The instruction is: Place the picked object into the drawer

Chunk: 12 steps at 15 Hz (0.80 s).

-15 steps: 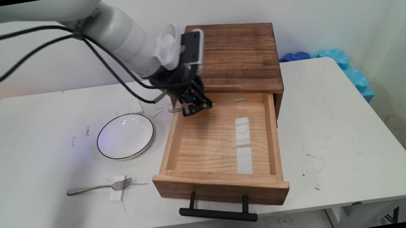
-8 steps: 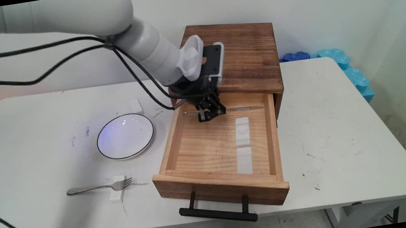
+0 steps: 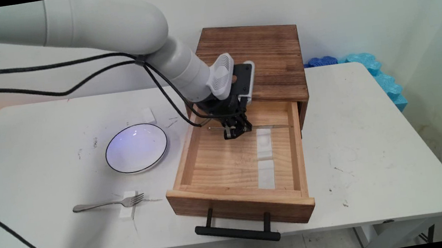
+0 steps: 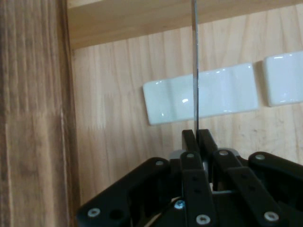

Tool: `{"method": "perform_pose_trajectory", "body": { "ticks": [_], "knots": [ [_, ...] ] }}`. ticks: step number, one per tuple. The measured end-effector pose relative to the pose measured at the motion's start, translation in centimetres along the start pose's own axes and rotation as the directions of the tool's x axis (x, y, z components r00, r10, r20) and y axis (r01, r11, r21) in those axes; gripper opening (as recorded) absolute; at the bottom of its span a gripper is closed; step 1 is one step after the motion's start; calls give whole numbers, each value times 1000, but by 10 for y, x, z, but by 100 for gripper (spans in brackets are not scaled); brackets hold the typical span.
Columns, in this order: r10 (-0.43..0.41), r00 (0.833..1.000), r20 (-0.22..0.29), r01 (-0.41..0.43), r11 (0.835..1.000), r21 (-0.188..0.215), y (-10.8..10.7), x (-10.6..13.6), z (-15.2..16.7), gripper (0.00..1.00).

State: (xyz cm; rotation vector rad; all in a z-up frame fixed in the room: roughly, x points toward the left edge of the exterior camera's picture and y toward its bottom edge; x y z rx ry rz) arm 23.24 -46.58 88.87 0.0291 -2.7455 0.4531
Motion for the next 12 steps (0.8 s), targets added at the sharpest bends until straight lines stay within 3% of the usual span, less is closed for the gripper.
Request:
{"method": "perform_pose_trajectory", "body": {
  "ticks": [12],
  "knots": [
    [-67,998,9,67,998,-12,3,-2,34,0]
  ]
}}
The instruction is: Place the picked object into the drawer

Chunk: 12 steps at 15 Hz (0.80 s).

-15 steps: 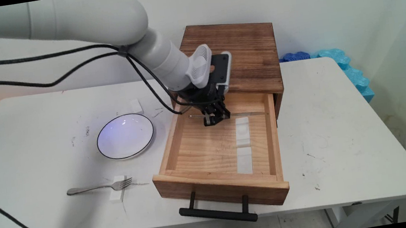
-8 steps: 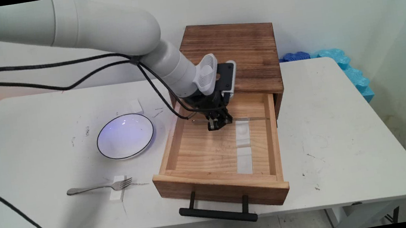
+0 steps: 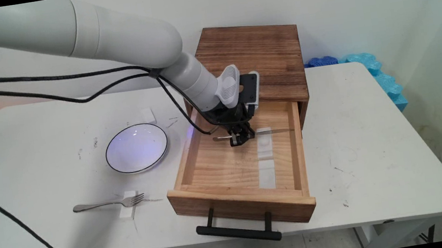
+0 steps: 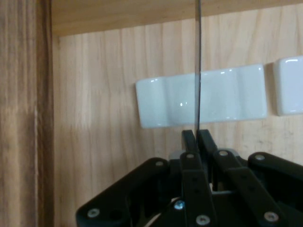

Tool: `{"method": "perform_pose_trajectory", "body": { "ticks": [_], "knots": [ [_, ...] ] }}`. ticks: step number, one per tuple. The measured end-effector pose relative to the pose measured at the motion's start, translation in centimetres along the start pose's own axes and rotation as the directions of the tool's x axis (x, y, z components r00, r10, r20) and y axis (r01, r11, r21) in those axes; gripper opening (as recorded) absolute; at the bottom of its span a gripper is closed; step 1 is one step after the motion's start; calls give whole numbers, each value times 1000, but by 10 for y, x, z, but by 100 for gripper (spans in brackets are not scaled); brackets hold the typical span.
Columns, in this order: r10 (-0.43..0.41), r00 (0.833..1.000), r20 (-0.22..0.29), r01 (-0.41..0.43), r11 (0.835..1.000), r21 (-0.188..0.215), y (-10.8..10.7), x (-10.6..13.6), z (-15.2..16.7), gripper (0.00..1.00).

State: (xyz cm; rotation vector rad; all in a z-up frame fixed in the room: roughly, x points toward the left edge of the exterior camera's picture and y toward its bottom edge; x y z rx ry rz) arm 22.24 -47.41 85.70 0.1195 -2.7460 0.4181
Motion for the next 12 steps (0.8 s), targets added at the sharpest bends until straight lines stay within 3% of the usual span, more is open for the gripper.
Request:
{"method": "perform_pose_trajectory", "body": {
  "ticks": [4,5,12],
  "knots": [
    [-22,1000,-3,22,1000,-4,3,-1,5,0],
    [-26,1000,-4,26,1000,-2,3,-1,6,100],
    [-38,999,-17,38,999,3,7,1,6,100]
  ]
}}
